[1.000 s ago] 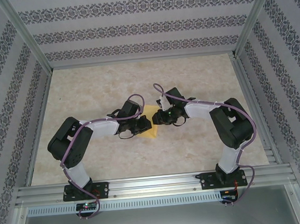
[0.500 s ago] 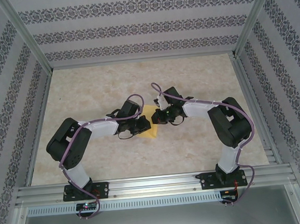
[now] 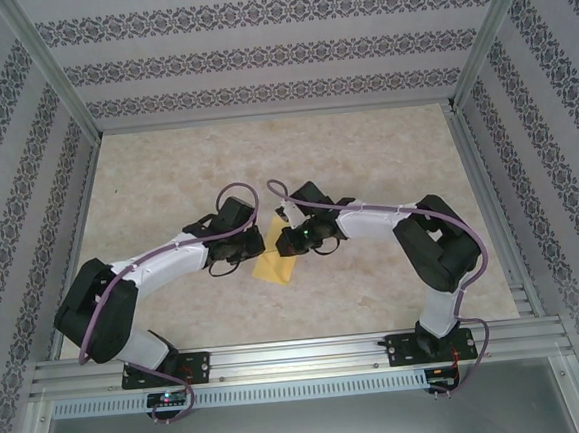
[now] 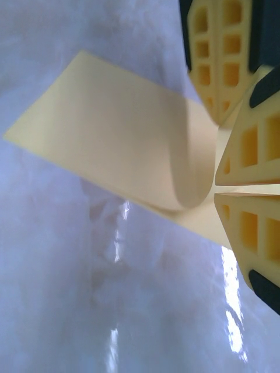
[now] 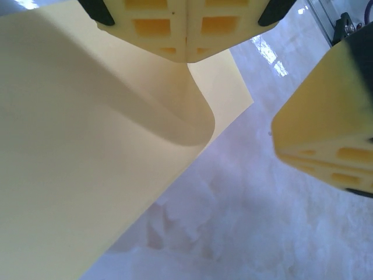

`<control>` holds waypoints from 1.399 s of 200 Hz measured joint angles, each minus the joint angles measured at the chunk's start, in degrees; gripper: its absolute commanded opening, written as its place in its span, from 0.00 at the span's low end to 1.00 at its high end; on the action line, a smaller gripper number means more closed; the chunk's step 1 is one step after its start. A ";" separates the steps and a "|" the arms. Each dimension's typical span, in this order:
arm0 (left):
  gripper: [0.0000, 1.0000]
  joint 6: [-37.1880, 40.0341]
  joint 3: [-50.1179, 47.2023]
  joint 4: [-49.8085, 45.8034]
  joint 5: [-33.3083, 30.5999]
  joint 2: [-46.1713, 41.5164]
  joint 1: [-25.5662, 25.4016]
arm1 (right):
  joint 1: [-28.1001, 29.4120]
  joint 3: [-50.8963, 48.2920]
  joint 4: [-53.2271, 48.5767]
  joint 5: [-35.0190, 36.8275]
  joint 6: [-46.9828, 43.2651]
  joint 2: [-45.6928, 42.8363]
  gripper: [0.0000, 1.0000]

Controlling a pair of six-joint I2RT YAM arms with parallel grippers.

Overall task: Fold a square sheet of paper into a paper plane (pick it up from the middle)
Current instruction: Fold the triangle a second time at the center of the table.

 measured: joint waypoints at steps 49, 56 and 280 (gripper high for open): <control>0.12 -0.04 -2.91 -1.49 -0.31 -2.25 0.24 | 1.11 1.90 -4.90 4.37 -2.05 -2.54 0.04; 0.12 -0.04 -3.50 -1.29 0.26 -2.58 0.24 | 0.90 2.67 -6.19 5.07 -2.99 -2.95 0.04; 0.15 -3.34 -6.75 -6.47 -6.23 -16.35 7.43 | 10.23 15.28 -18.60 36.70 -22.12 -9.44 0.03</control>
